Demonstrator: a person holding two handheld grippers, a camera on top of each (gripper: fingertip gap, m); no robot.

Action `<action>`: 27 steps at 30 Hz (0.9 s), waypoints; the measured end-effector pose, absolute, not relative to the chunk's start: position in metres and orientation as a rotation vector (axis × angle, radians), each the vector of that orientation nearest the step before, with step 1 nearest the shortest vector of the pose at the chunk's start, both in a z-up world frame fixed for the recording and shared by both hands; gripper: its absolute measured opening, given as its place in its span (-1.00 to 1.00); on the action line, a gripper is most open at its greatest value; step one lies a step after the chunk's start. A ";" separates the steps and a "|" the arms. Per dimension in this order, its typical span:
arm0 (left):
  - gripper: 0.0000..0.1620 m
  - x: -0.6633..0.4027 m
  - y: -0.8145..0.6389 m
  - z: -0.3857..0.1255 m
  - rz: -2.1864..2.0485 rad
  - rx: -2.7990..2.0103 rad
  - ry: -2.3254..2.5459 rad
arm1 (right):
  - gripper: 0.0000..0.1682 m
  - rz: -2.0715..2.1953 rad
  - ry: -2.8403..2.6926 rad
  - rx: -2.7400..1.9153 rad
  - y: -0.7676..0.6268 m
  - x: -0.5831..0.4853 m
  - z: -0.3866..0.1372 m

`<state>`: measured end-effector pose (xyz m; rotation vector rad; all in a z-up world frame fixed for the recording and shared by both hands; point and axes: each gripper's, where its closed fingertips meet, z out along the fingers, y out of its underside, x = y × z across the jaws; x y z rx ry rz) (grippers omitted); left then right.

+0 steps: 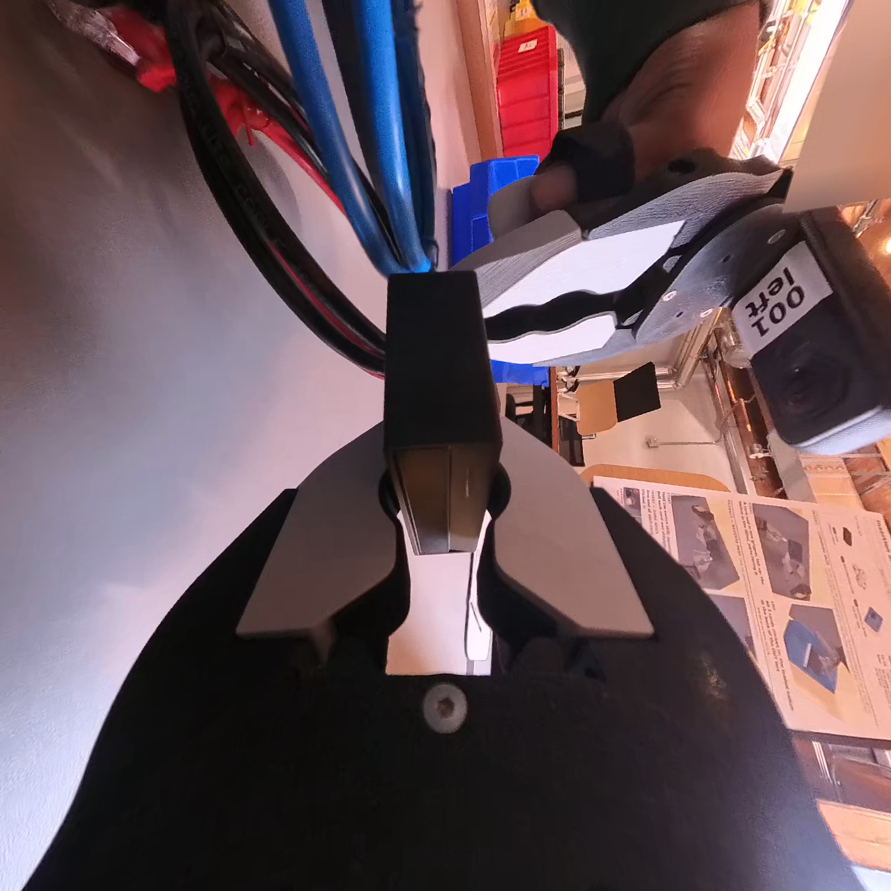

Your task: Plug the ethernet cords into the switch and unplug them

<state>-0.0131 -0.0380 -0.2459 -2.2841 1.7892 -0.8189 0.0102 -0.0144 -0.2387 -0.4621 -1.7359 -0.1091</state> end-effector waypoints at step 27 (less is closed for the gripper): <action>-0.85 0.001 -0.032 -0.255 -0.520 -1.742 1.890 | -0.64 0.026 -1.768 -0.369 -0.045 0.010 -0.239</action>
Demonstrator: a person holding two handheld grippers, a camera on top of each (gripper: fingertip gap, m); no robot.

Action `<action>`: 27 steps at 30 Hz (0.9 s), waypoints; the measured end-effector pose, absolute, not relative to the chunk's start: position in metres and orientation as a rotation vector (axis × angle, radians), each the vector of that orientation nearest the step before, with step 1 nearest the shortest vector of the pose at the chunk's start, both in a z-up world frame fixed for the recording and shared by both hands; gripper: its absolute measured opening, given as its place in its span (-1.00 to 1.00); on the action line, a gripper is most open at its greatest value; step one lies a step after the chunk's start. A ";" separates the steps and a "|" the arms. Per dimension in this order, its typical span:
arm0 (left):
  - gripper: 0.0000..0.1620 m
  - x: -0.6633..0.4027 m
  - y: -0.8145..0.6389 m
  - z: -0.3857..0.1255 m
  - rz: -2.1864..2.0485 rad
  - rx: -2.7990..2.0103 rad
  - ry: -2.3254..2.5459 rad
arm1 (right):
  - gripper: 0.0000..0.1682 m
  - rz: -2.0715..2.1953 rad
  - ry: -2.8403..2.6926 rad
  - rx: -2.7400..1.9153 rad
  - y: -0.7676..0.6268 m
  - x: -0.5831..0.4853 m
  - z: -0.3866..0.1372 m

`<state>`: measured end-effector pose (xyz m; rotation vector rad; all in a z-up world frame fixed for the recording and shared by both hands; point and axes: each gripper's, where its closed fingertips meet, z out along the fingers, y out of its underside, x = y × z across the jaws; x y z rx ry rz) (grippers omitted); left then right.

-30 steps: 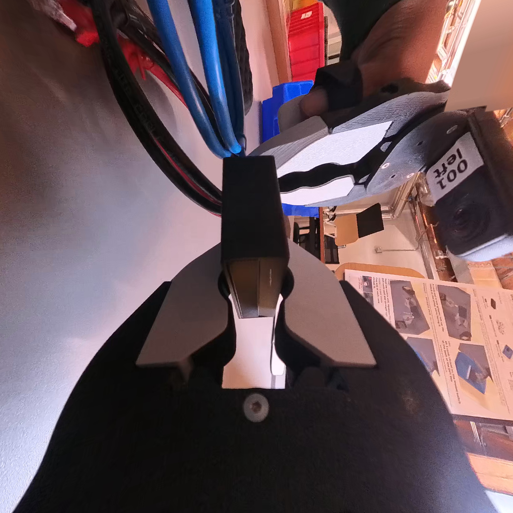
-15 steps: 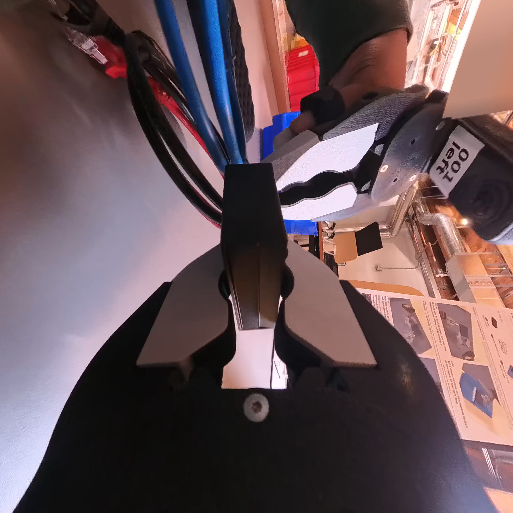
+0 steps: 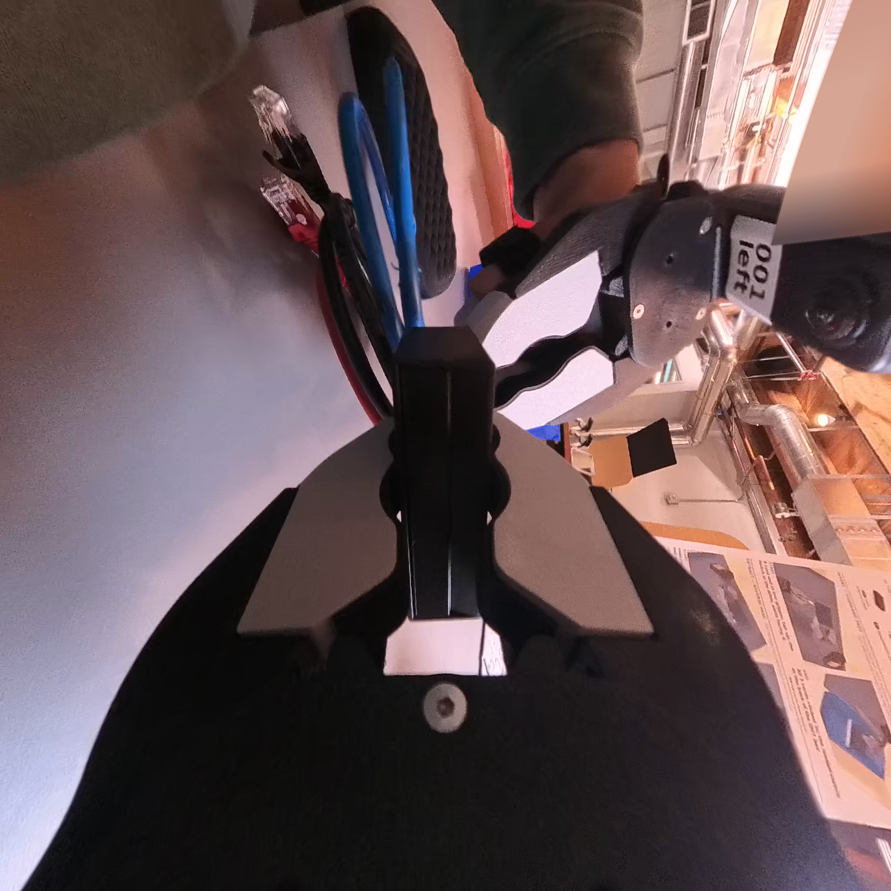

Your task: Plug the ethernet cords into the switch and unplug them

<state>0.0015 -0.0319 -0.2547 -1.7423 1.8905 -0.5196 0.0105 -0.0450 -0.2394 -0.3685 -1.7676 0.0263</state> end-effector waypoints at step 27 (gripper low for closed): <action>-0.86 -0.007 -0.024 -0.271 -0.116 -1.388 1.772 | -0.64 0.202 -1.793 -0.484 -0.044 0.011 -0.247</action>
